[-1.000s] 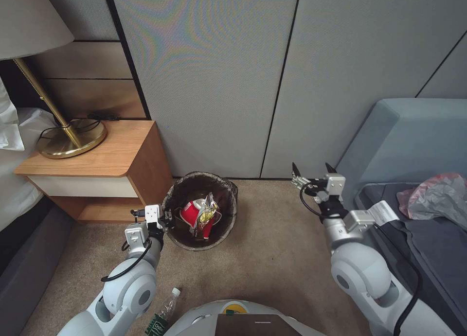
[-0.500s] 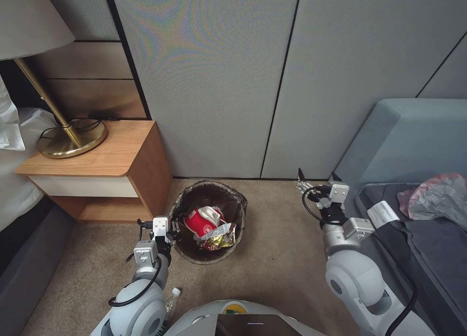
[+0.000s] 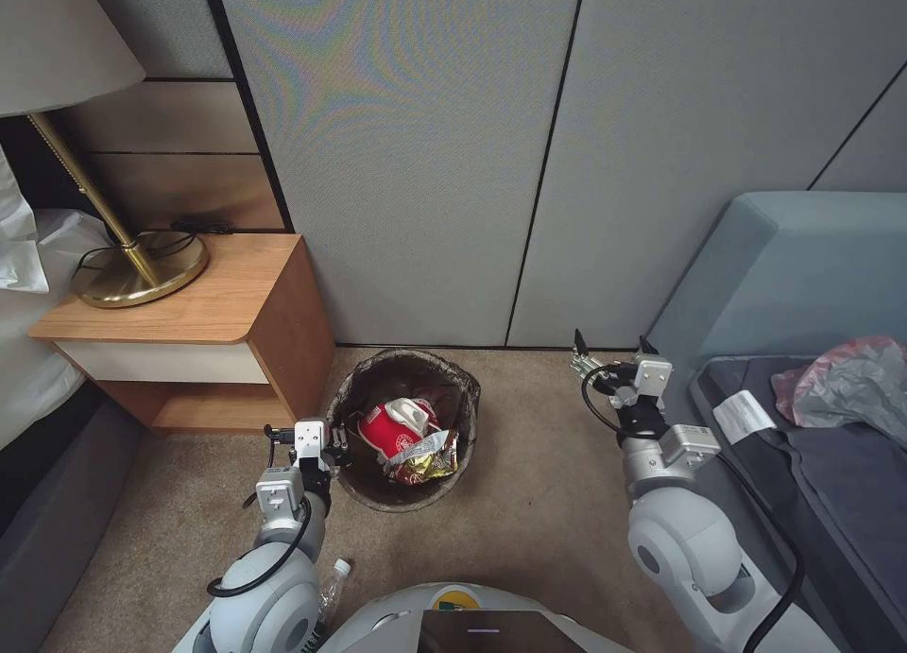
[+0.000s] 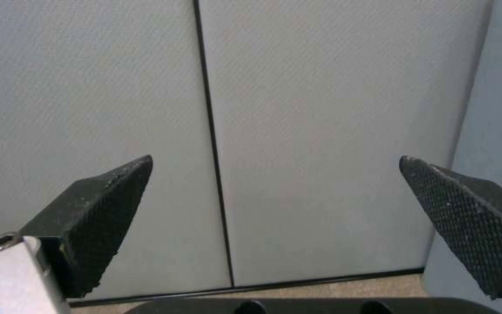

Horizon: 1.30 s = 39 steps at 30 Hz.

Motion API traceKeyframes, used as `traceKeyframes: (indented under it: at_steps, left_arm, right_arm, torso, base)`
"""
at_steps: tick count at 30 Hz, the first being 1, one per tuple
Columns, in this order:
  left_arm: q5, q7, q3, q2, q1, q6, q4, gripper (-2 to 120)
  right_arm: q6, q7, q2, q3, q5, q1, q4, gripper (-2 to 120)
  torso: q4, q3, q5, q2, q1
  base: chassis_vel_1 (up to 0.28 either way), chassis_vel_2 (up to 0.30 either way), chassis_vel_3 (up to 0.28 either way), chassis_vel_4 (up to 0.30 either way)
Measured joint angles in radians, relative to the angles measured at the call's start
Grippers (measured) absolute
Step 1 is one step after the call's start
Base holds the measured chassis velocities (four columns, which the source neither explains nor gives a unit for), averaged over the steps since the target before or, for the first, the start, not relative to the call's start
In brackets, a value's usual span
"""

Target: Pick up the trash bin, then pick up the garbage from the floor and place it into the trash bin.

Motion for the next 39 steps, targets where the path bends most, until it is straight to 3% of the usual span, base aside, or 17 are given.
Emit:
traceKeyframes:
  at_steps: [39]
  left_arm:
    - [0.000, -0.004, -0.020, -0.012, 0.060, -0.011, -0.019, 0]
  right_arm:
    - [-0.011, 0.007, 0.033, -0.053, -0.023, 0.010, -0.017, 100]
  torso:
    - [0.0000, 0.000, -0.0001, 0.000, 0.000]
  base:
    - [0.008, 0.007, 0.006, 0.008]
